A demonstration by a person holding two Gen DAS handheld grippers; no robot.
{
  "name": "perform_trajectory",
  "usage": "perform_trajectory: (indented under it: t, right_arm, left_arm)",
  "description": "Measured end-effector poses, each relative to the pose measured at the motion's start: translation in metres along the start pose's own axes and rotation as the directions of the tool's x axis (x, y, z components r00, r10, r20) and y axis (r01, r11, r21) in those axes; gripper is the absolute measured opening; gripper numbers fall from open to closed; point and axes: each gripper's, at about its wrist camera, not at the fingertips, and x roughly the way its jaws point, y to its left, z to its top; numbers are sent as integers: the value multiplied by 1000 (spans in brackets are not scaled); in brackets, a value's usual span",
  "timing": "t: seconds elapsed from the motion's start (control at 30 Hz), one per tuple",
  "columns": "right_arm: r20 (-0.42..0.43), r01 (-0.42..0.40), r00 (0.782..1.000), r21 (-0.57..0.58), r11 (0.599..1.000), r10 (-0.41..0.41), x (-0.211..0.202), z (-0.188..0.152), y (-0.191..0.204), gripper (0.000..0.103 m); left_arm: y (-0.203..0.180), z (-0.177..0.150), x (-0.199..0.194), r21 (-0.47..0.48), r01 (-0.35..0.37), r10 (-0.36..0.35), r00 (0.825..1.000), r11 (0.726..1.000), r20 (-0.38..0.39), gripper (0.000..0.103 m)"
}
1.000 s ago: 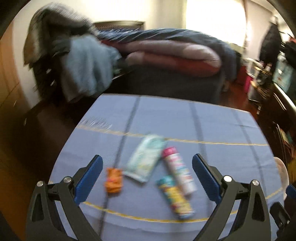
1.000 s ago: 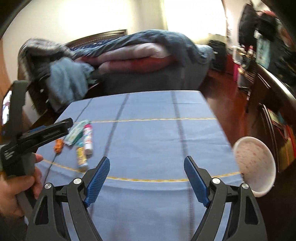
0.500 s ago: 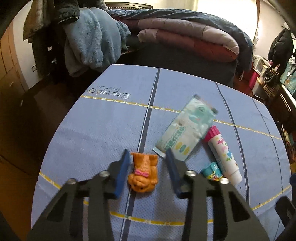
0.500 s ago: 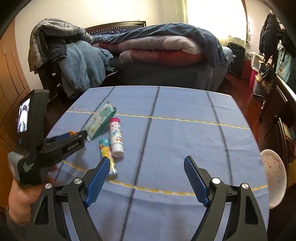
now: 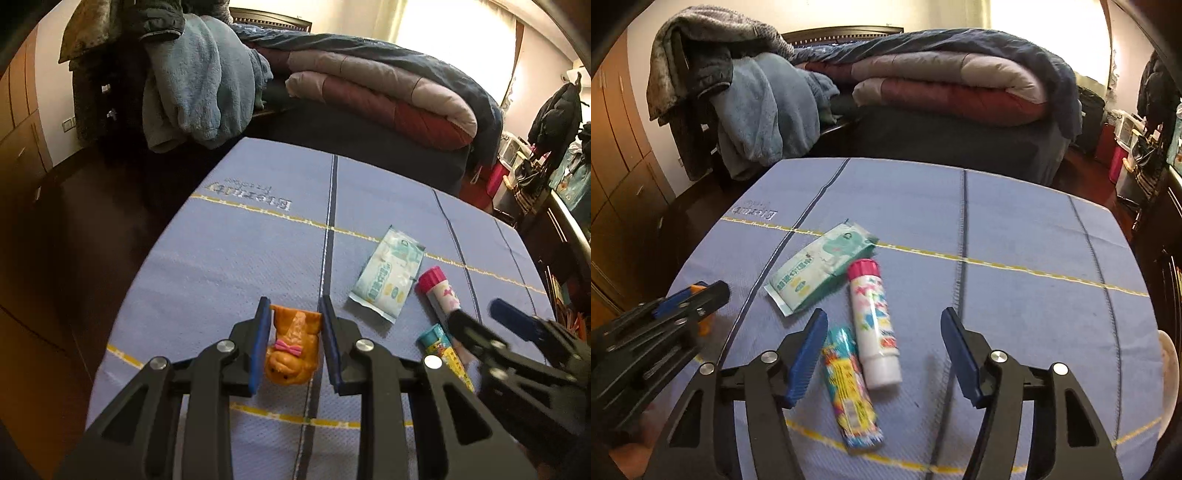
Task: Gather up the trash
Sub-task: 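Grasp the orange figurine with the left tool while the right tool grasps the glue stick, then carry the figurine and glue stick over the wastebasket with both tools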
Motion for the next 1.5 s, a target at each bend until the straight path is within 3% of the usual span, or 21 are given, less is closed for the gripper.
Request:
perform_trajectory:
  t: [0.3,0.43,0.53,0.73,0.97,1.23,1.5]
  right_arm:
    - [-27,6,1000,2,1000,-6,14,6,4,50]
    - [-45,22,999,-2,1000,-22,20,8,3,31]
    - [-57,11,998,1,1000,-11,23,8,3,24]
    - [-48,14,999,4,1000,-13,17,5,-2,23]
    - [-11,15,1000,59,998,-14,-16,-5,-30,23]
    - [26,25,999,149,988,-29,-63,-29,-82,23]
    - [49,55,996,264,963,-70,-103,-63,-143,23]
  left_arm:
    - [3,3,-7,-4,26,-26,1000,1000,18,28]
    - [4,3,-6,-7,24,-24,1000,1000,13,28]
    - [4,3,-8,-7,21,-21,1000,1000,14,28]
    - [-2,4,-14,2,21,-21,1000,1000,19,28]
    - [-27,4,-28,43,55,-57,998,998,33,28]
    - [-86,-3,-46,133,134,-140,990,982,36,28]
    - [-159,-20,-60,241,225,-234,972,944,11,28]
